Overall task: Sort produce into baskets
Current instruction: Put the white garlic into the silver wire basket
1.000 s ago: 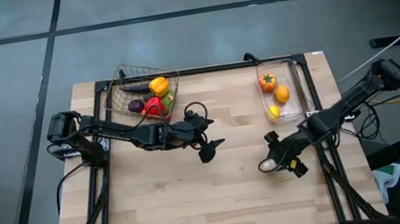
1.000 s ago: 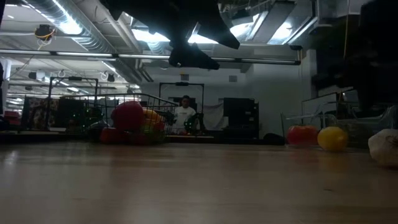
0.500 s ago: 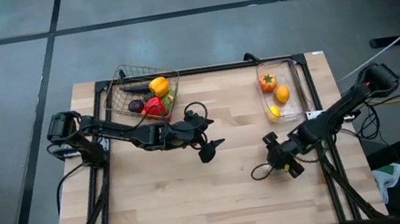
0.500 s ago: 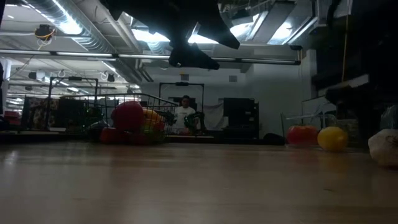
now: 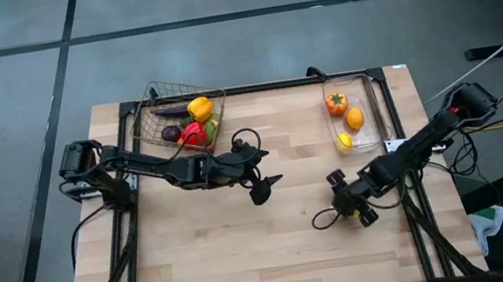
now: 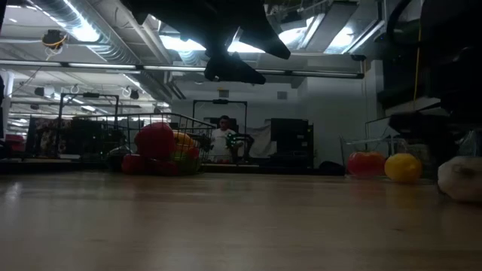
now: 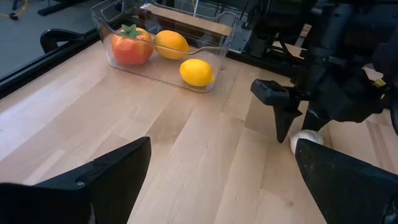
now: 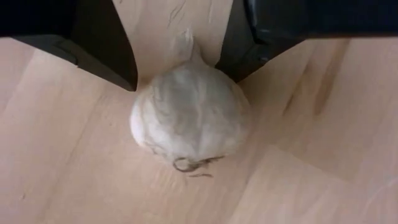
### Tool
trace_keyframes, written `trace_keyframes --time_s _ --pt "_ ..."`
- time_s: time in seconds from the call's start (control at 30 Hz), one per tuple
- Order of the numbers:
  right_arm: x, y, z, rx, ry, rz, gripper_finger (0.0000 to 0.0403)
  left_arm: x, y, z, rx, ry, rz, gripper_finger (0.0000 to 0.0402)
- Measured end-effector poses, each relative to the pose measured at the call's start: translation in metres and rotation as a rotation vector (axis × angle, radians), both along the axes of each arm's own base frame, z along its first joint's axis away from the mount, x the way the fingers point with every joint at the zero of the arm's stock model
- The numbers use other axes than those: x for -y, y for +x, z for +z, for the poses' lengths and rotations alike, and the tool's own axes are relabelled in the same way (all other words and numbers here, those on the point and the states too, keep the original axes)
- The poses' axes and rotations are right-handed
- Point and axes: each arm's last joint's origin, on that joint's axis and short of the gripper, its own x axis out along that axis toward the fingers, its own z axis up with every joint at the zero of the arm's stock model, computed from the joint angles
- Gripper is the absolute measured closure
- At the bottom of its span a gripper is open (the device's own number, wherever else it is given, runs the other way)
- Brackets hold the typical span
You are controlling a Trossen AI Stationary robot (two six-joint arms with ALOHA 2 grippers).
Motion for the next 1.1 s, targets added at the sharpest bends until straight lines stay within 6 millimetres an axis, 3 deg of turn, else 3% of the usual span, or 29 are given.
trace_keyframes --time_s 0.6,0.87,1.1 --pt "-0.002 0.005 0.002 0.052 0.016 -0.005 0.0364 0.000 0.000 0.000 0.001 -0.002 0.000 0.0007" --pt "-0.003 0.007 0.003 0.088 0.015 -0.013 0.0365 0.000 0.000 0.000 0.001 -0.002 0.001 0.0007" --pt "-0.001 0.017 0.008 0.254 -0.101 -0.106 0.0364 0.000 0.000 0.000 0.001 -0.003 0.000 0.0007"
